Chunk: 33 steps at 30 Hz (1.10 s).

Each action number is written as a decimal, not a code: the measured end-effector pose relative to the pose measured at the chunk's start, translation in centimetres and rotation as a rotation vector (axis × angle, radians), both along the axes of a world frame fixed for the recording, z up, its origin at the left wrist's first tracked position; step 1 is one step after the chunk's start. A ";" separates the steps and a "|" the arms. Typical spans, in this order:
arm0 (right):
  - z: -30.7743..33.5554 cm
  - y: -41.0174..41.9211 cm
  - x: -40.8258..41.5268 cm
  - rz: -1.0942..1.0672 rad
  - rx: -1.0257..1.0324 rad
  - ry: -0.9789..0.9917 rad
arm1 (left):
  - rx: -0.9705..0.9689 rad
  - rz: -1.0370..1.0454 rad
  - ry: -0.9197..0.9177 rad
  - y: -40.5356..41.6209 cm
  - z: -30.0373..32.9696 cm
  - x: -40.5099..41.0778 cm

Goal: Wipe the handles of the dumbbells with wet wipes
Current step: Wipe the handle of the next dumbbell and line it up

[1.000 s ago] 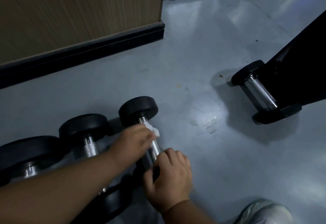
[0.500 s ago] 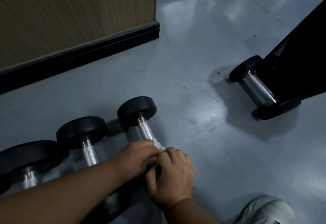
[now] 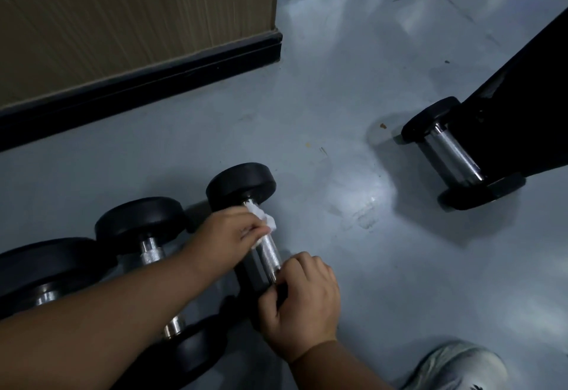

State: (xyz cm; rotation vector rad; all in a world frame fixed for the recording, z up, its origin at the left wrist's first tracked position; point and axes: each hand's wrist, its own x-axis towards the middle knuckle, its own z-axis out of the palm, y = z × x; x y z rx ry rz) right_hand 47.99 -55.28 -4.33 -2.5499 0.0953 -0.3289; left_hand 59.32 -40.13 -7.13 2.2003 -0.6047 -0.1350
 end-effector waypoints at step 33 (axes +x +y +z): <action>-0.3 -1.8 0.6 -0.003 0.116 -0.001 | -0.001 -0.151 -0.087 -1.2 -0.4 0.2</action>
